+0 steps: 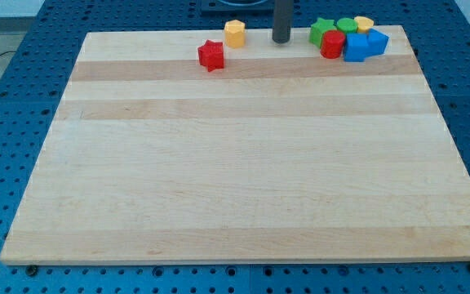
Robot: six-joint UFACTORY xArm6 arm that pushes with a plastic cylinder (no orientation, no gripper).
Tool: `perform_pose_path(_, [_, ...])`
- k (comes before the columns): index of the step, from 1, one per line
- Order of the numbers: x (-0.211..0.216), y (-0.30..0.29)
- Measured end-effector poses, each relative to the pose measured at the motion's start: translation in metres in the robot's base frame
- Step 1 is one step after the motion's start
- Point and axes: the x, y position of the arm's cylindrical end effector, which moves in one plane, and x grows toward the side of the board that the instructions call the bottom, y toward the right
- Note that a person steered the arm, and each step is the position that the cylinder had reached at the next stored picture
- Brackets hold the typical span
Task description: Place the arm diagonally to the red star
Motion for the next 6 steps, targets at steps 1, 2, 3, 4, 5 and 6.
perform_pose_path(1, [-0.003,0.018])
perform_pose_path(2, [-0.005,0.034])
perform_pose_path(3, [-0.005,0.049])
perform_pose_path(4, [-0.005,0.037])
perform_pose_path(5, [0.019,-0.012])
perform_pose_path(6, [0.064,-0.058])
